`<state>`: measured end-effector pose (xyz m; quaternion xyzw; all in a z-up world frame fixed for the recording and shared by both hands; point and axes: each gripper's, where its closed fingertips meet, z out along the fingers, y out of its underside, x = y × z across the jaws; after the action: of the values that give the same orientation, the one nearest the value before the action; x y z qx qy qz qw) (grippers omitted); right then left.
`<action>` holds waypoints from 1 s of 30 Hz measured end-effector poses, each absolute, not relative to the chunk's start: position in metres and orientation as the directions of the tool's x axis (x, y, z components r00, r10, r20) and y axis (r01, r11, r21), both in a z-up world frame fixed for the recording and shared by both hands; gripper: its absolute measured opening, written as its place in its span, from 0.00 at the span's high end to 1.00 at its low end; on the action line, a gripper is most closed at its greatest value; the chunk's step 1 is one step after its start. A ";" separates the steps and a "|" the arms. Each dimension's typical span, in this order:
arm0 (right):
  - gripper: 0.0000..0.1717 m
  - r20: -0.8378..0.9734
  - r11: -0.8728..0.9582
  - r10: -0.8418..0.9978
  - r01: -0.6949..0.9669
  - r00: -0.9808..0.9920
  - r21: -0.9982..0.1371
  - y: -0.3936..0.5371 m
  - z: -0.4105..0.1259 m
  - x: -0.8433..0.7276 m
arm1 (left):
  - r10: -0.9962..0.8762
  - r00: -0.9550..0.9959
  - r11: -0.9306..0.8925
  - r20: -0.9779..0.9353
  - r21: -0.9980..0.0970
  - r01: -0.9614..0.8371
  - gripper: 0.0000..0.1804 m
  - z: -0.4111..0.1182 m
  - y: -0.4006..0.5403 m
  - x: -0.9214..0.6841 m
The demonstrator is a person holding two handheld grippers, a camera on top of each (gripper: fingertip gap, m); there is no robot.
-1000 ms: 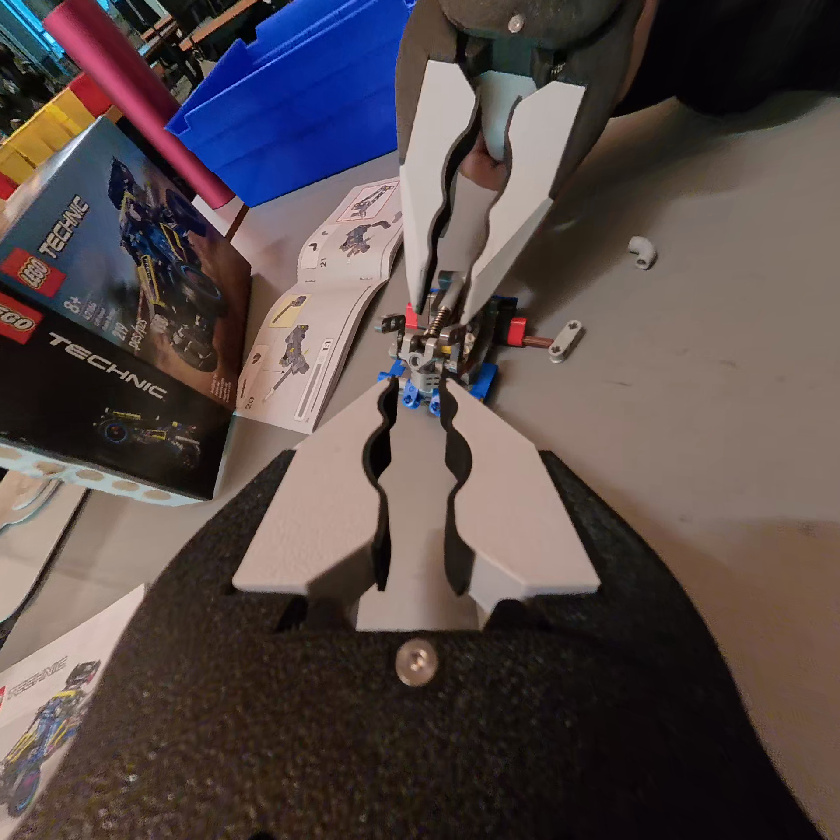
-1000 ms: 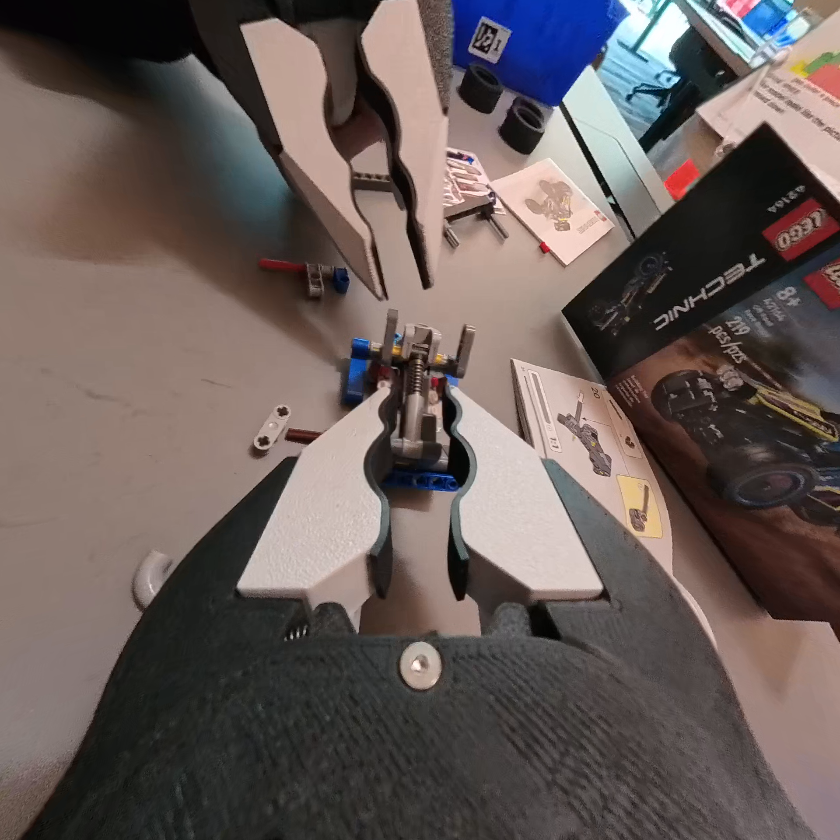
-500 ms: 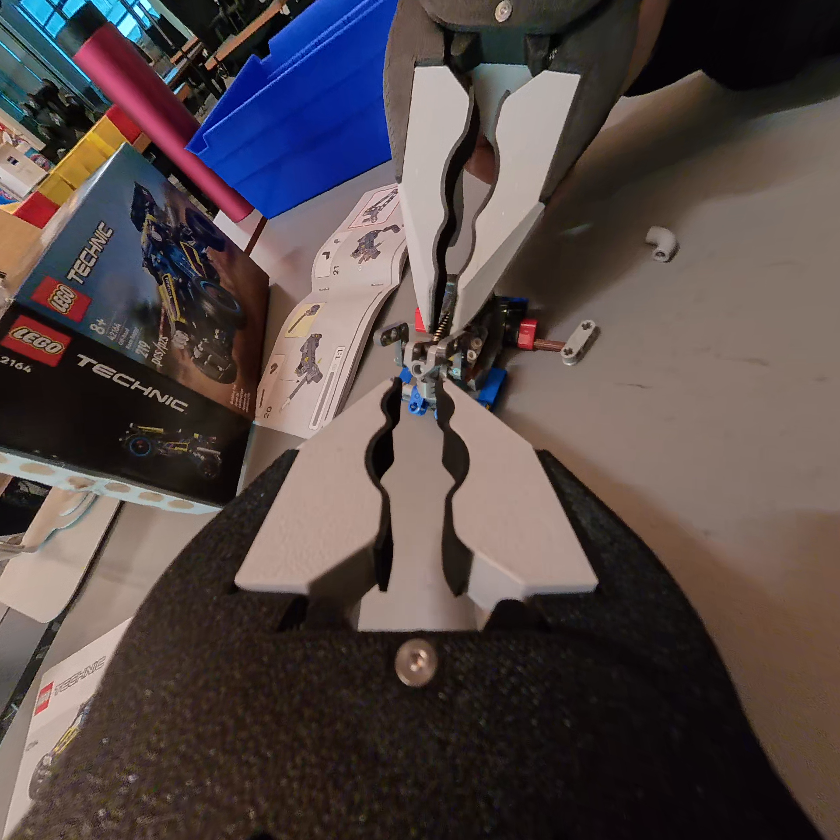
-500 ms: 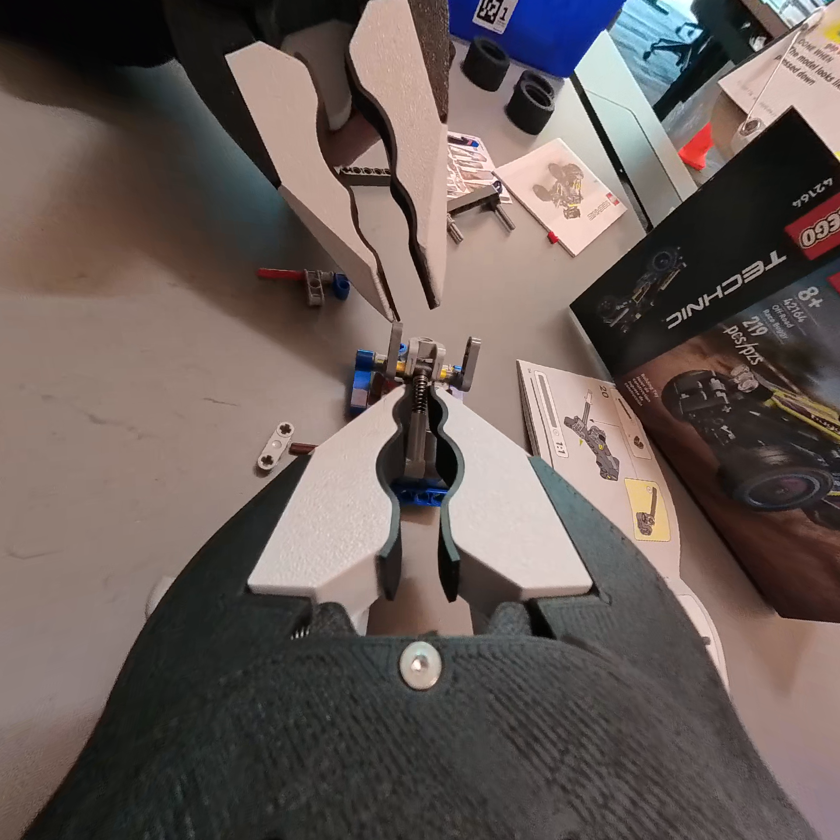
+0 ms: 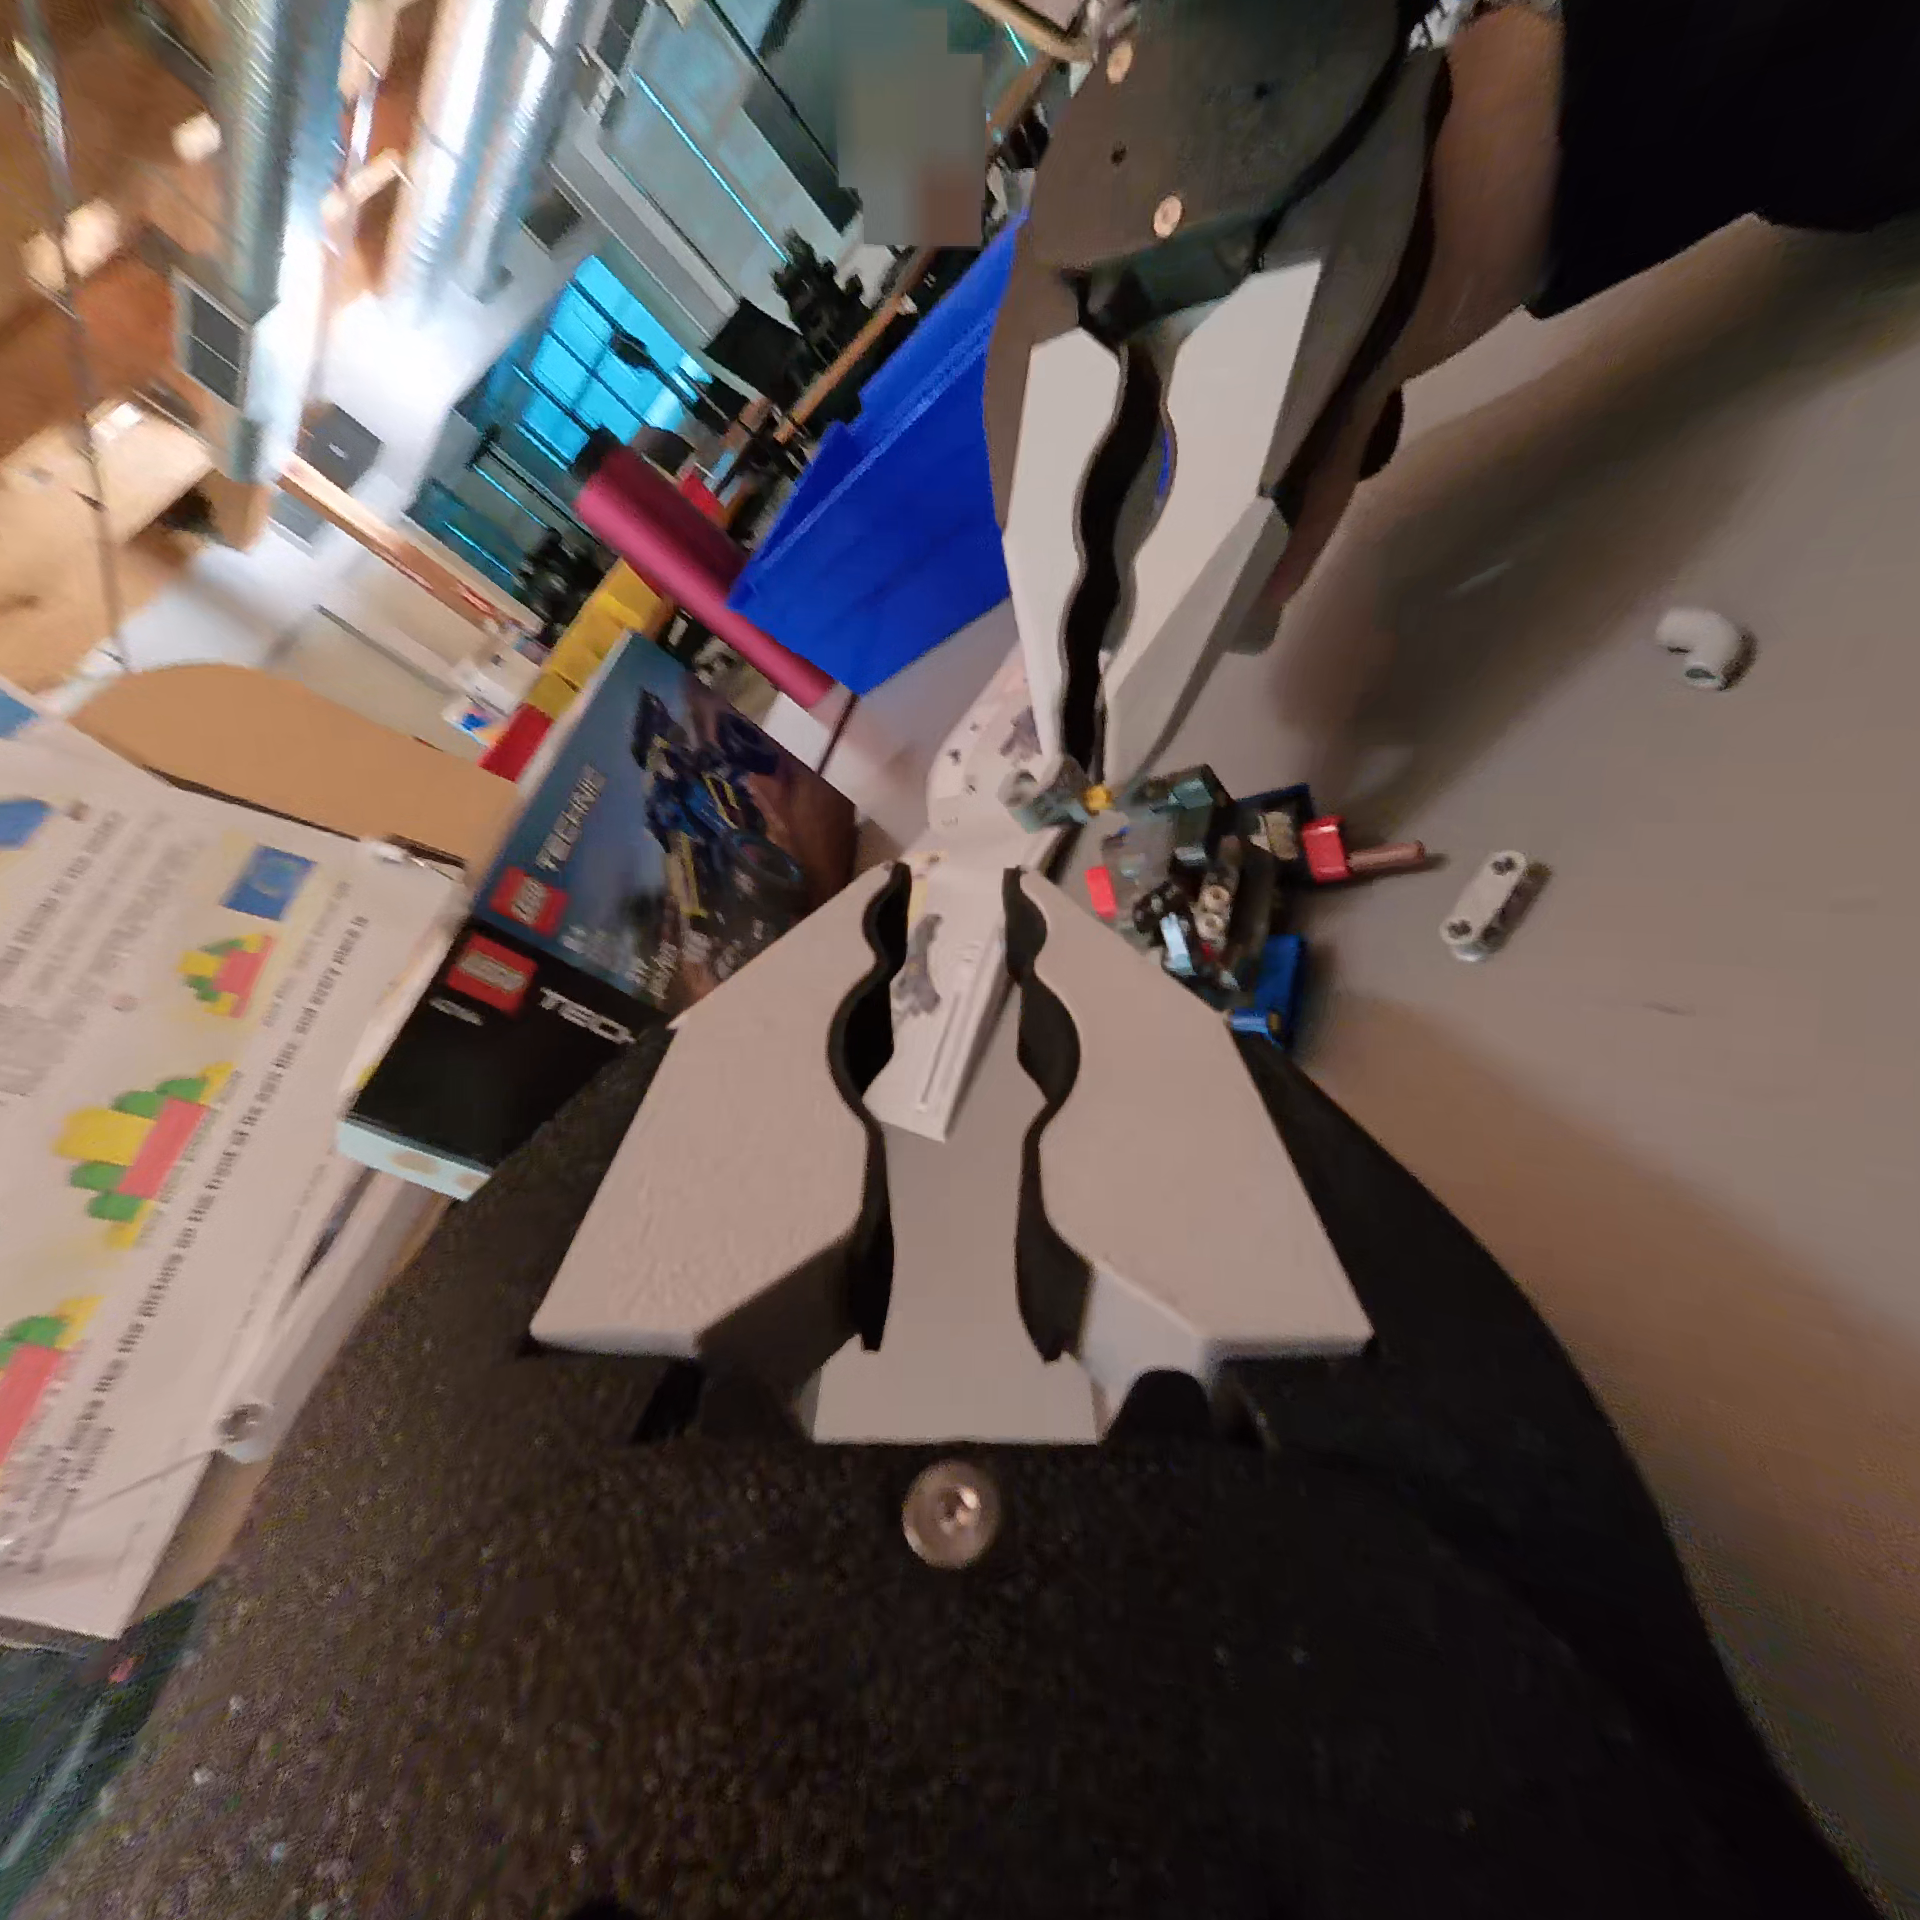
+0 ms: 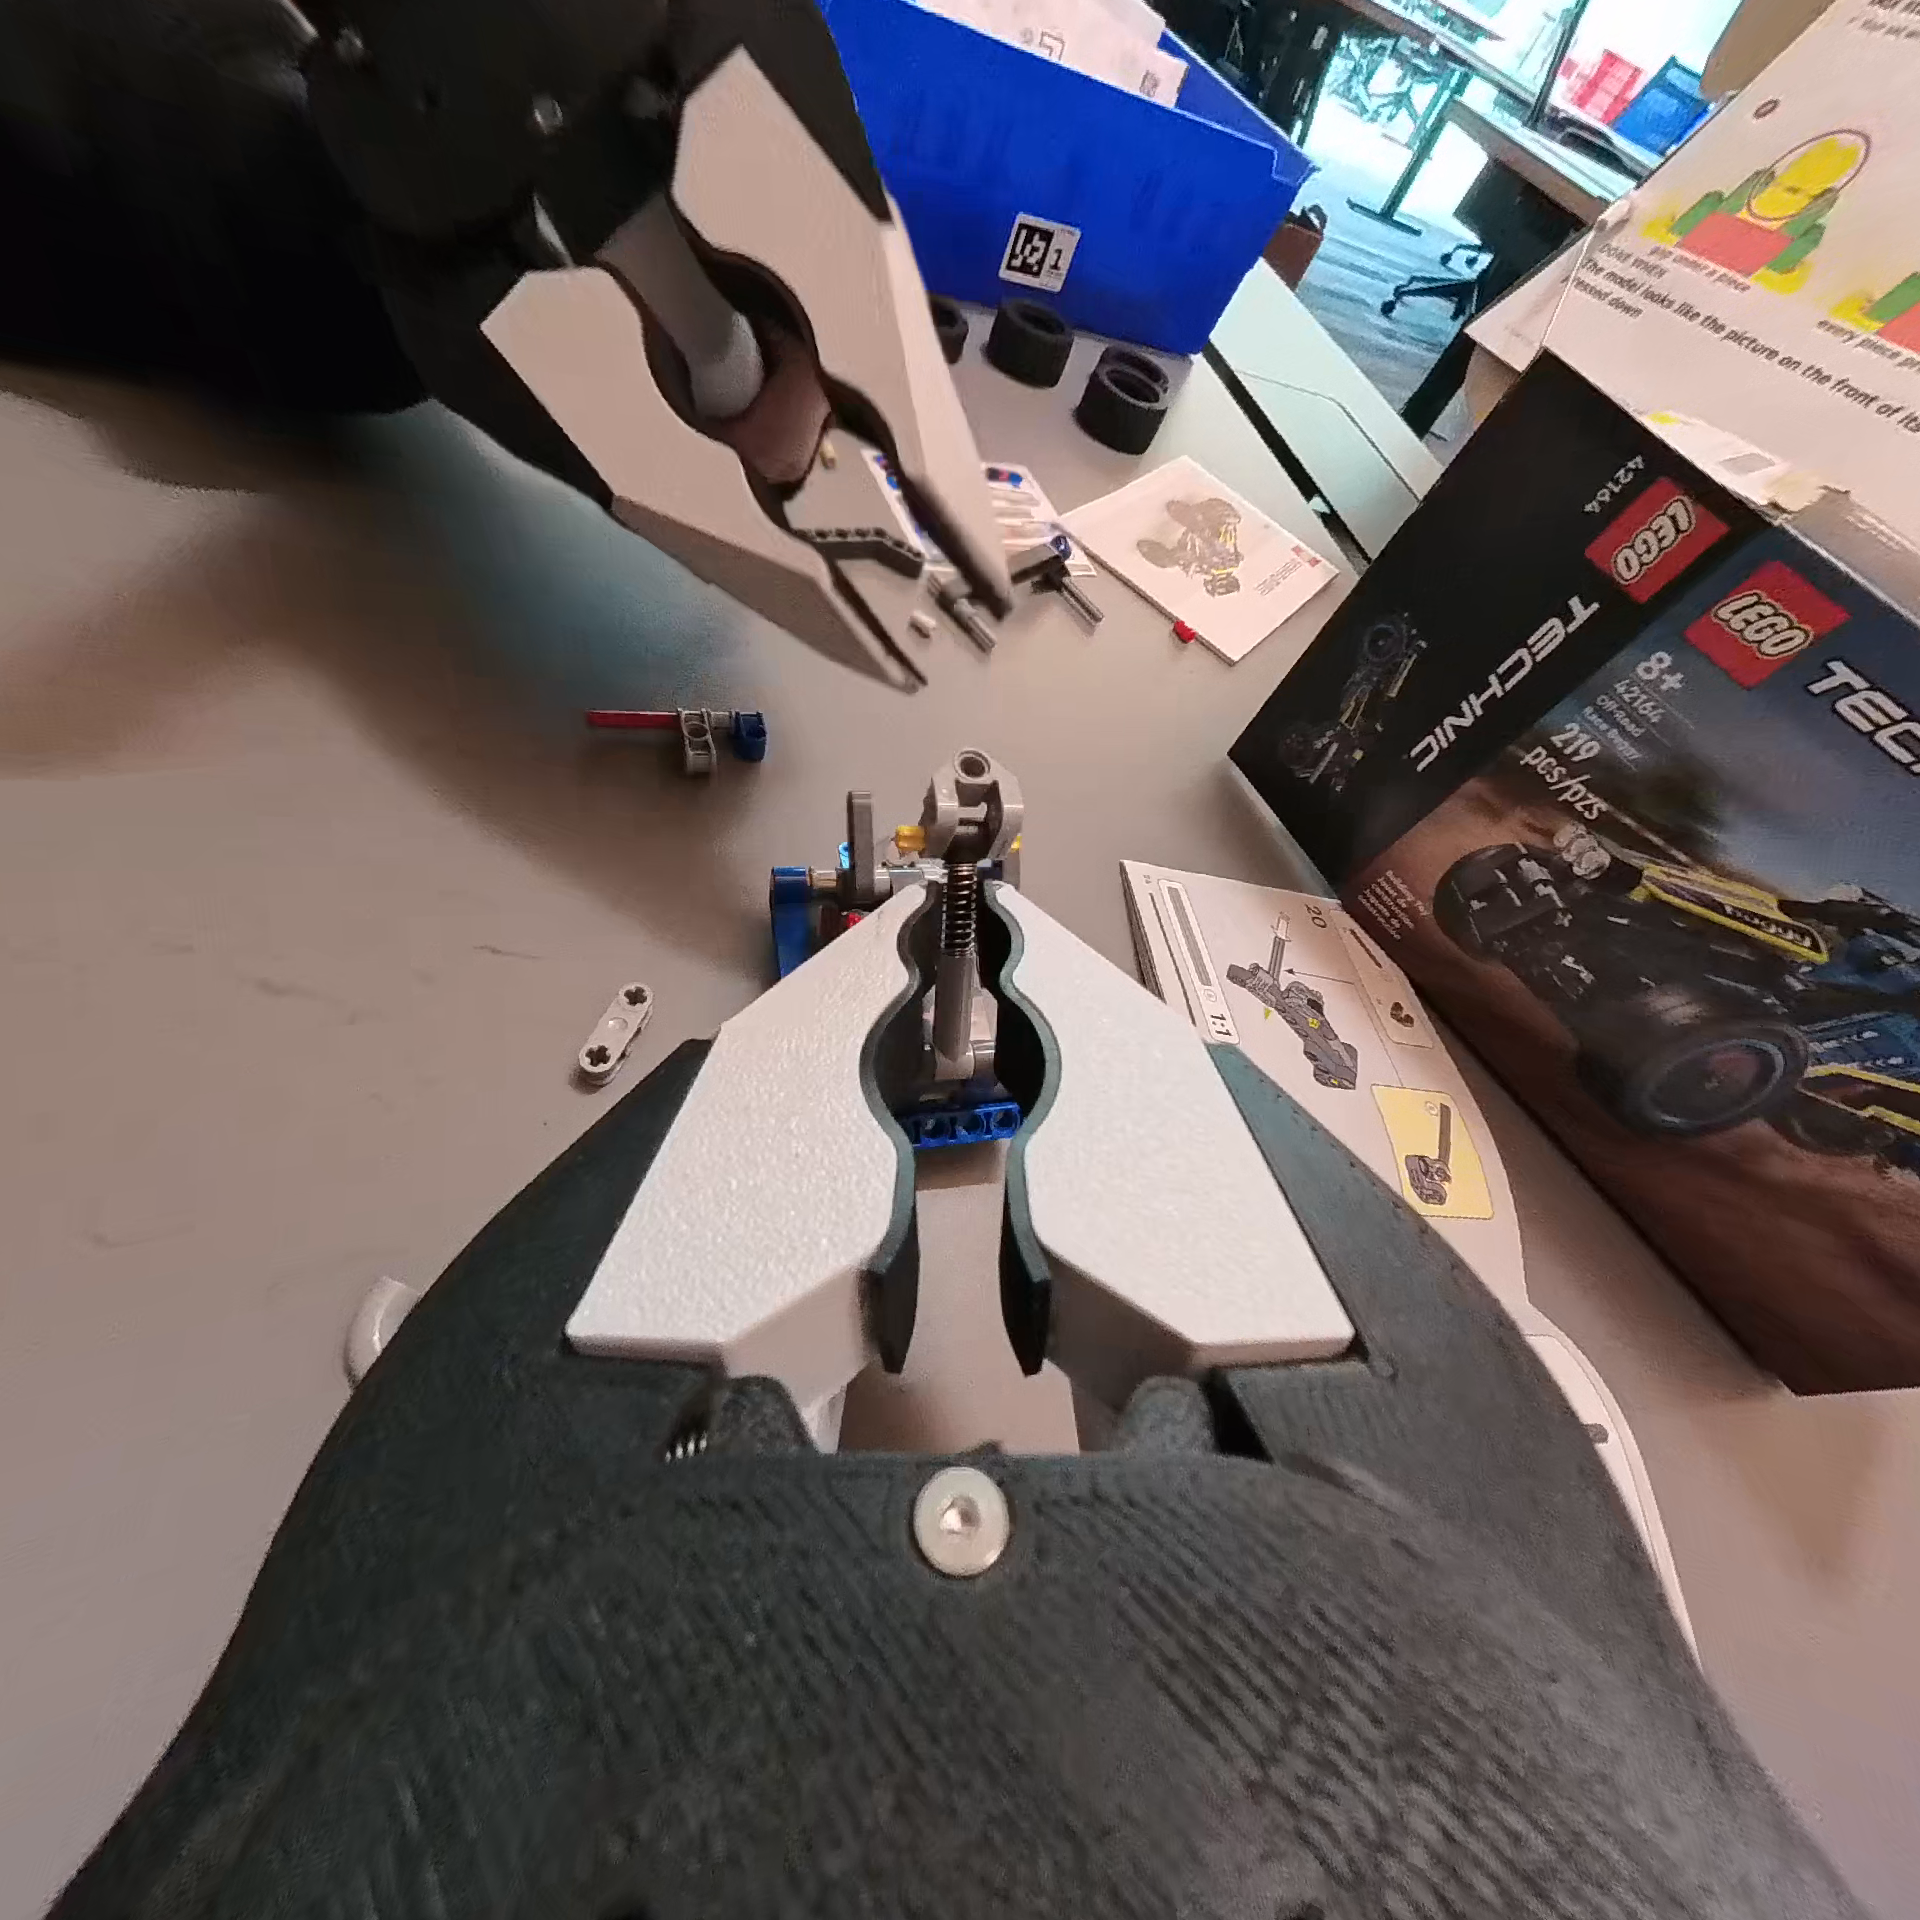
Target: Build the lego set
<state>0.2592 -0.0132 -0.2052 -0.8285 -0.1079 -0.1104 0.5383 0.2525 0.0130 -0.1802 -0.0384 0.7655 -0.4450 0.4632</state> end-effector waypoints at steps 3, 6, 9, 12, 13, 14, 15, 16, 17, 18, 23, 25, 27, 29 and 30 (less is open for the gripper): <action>0.99 0.303 -0.407 0.069 0.304 0.951 -0.861 -0.013 -0.207 0.258 | -0.457 -0.566 0.581 -0.687 -0.712 0.395 0.89 -0.171 0.005 0.249; 0.99 0.305 -0.406 0.069 0.306 0.950 -0.861 -0.012 -0.208 0.258 | -0.445 -0.645 0.522 -0.621 -0.766 0.376 0.86 -0.173 -0.008 0.243; 0.99 0.306 -0.401 0.068 0.306 0.950 -0.863 -0.012 -0.207 0.258 | -0.416 -0.679 0.550 -0.605 -0.762 0.342 0.85 -0.184 -0.010 0.244; 0.99 0.308 -0.397 0.058 0.305 0.950 -0.866 -0.013 -0.206 0.259 | -0.372 -0.702 0.567 -0.607 -0.747 0.346 0.85 -0.193 -0.014 0.241; 0.99 0.302 -0.393 0.061 0.301 0.951 -0.869 -0.013 -0.206 0.258 | -0.363 -0.699 0.584 -0.617 -0.735 0.345 0.85 -0.196 -0.013 0.241; 0.99 0.298 -0.387 0.056 0.296 0.953 -0.873 -0.013 -0.206 0.259 | -0.355 -0.697 0.601 -0.623 -0.723 0.340 0.85 -0.199 -0.013 0.242; 0.99 0.297 -0.381 0.051 0.293 0.954 -0.877 -0.013 -0.205 0.260 | -0.347 -0.700 0.613 -0.624 -0.716 0.335 0.86 -0.203 -0.012 0.243; 0.99 0.293 -0.378 0.052 0.291 0.955 -0.879 -0.013 -0.204 0.259 | -0.343 -0.700 0.621 -0.626 -0.711 0.331 0.86 -0.205 -0.012 0.243; 0.99 0.290 -0.381 0.054 0.288 0.956 -0.879 -0.013 -0.205 0.259 | -0.351 -0.688 0.622 -0.635 -0.708 0.336 0.85 -0.203 -0.012 0.244; 0.99 0.294 -0.391 0.053 0.291 0.954 -0.873 -0.013 -0.207 0.260 | -0.376 -0.658 0.611 -0.652 -0.708 0.353 0.83 -0.197 -0.011 0.246; 0.99 0.307 -0.396 0.062 0.306 0.950 -0.866 -0.012 -0.208 0.258 | -0.350 -0.666 0.631 -0.659 -0.691 0.352 0.83 -0.201 -0.014 0.246; 0.99 0.301 -0.396 0.057 0.298 0.952 -0.869 -0.012 -0.208 0.260 | -0.341 -0.666 0.644 -0.663 -0.681 0.349 0.83 -0.206 -0.013 0.247; 0.99 0.297 -0.392 0.057 0.295 0.953 -0.871 -0.013 -0.209 0.260 | -0.345 -0.680 0.639 -0.647 -0.692 0.335 0.83 -0.208 -0.012 0.247; 0.99 0.288 -0.385 0.055 0.286 0.956 -0.877 -0.013 -0.208 0.260 | -0.349 -0.688 0.634 -0.636 -0.701 0.326 0.83 -0.208 -0.012 0.246; 0.99 0.285 -0.381 0.053 0.283 0.957 -0.880 -0.013 -0.208 0.261 | -0.351 -0.691 0.633 -0.632 -0.704 0.323 0.83 -0.208 -0.012 0.247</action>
<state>0.2607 -0.0128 -0.2079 -0.8244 -0.1018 -0.1053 0.5468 0.2465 -0.0115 -0.2077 -0.0087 0.8135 -0.4285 0.3930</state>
